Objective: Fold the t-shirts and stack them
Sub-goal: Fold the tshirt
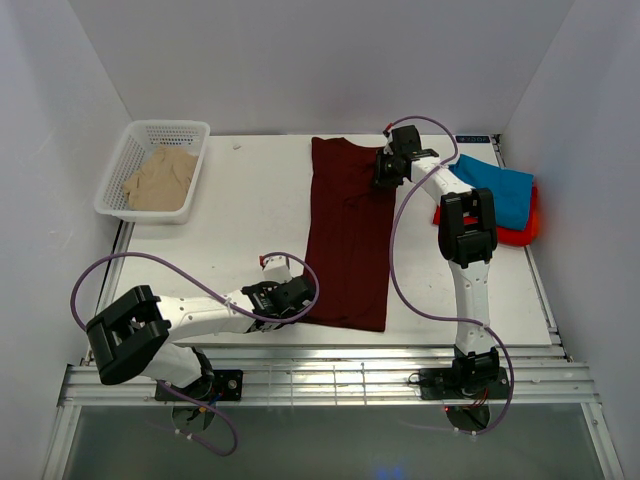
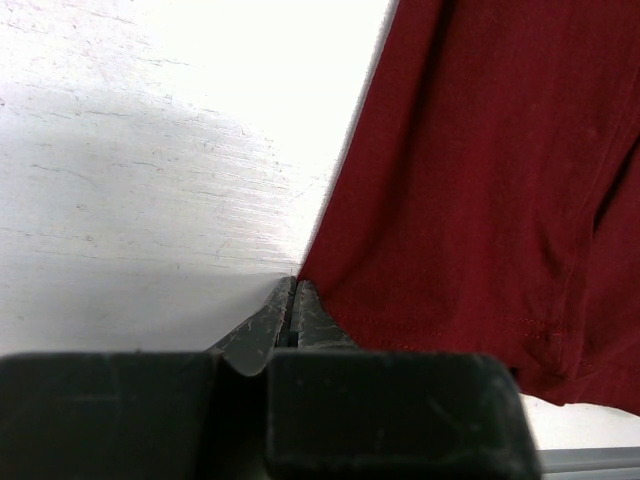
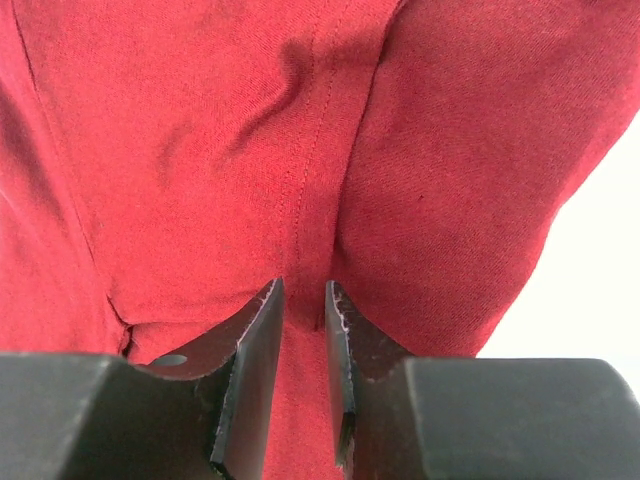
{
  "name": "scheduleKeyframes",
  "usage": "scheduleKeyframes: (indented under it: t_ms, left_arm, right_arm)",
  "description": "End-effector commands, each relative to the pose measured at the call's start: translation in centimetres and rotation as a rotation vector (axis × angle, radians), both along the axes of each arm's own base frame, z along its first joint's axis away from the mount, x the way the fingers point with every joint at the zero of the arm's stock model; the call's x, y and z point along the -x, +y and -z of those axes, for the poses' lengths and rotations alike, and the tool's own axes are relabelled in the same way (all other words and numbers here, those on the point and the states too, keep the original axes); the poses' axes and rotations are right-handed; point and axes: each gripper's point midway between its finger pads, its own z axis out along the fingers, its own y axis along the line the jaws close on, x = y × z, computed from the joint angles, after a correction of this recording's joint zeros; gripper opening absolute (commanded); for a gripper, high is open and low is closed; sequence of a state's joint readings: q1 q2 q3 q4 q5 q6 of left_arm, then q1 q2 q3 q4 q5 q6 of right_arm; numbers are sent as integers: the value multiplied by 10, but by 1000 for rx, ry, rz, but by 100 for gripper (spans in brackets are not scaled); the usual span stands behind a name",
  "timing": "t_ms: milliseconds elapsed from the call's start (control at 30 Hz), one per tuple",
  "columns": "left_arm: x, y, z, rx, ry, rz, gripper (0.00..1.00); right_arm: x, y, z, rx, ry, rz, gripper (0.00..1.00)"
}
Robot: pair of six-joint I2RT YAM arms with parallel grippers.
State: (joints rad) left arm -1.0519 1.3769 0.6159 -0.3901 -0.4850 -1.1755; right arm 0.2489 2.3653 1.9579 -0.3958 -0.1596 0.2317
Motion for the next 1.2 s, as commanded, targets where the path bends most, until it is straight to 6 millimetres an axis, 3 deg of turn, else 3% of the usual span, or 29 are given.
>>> scheduleKeyframes:
  t_ms: [0,133,367,533,767,1167]
  left_arm:
    - [8,13,5,-40,26,-4,0]
    - [7,11,3,-40,25,-1,0]
    - [6,11,3,-41,21,0,0]
    - [6,10,2,-40,21,2,0]
    - [7,10,3,-40,26,1,0]
    - [8,13,4,-40,28,-3,0]
  right_arm:
    - [5,0,14,13,27,-10,30]
    - [6,0,17,13,35,-12,26]
    - [6,1,17,14,34,-20,8]
    - [1,-3,-4,30,-11,-8,8]
    - [-5,-7,-48,41,-87,3,8]
    - [-1,-16,-58,78,-102,19,8]
